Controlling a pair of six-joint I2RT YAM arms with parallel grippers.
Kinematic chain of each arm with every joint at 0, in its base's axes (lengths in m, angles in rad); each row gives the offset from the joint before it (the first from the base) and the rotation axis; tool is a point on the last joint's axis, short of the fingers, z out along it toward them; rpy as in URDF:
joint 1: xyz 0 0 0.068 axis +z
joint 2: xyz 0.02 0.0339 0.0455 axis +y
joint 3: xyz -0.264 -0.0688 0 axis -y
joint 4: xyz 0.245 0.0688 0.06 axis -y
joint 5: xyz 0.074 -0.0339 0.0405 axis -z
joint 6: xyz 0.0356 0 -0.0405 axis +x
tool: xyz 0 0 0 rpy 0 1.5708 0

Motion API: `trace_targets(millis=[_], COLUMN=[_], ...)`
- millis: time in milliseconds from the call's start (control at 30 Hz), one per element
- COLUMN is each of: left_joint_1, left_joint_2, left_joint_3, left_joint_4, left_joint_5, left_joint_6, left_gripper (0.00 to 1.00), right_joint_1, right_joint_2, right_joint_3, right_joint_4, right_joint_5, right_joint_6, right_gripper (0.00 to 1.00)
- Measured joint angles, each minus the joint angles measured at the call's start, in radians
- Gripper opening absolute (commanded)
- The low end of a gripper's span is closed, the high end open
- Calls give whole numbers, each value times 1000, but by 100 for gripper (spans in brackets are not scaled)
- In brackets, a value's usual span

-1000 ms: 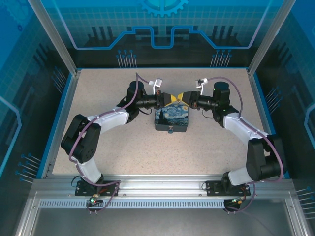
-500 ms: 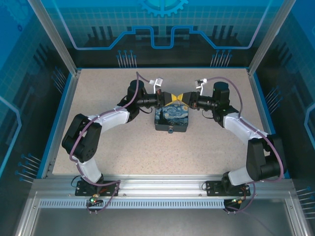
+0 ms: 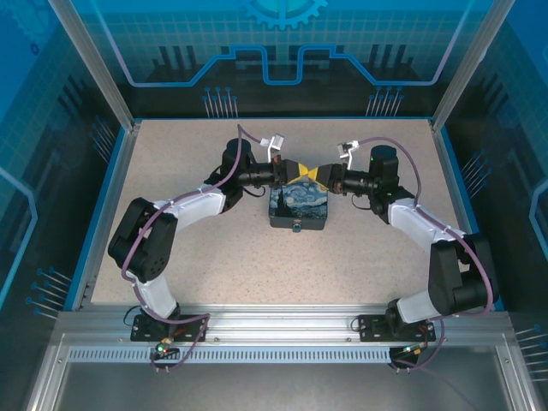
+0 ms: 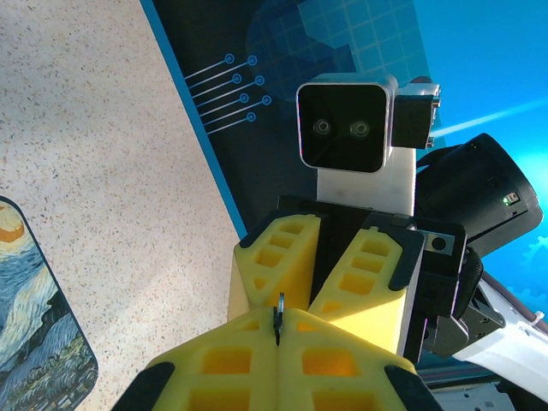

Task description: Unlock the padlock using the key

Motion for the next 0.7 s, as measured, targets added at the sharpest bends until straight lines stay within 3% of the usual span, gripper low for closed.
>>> trace_targets(millis=[433,700], left_joint_1=[0,0], left_joint_2=[1,3], left_joint_3=[0,0], left_joint_4=[0,0], left_joint_5=[0,0], left_joint_6=[0,0], left_gripper=[0,0], right_joint_1=[0,-9], right_joint_2=[0,0], right_joint_3=[-5,-5], right_joint_4=[0,0], right_joint_5=[-1,-1], right_joint_6=[0,1], right_gripper=[15,19])
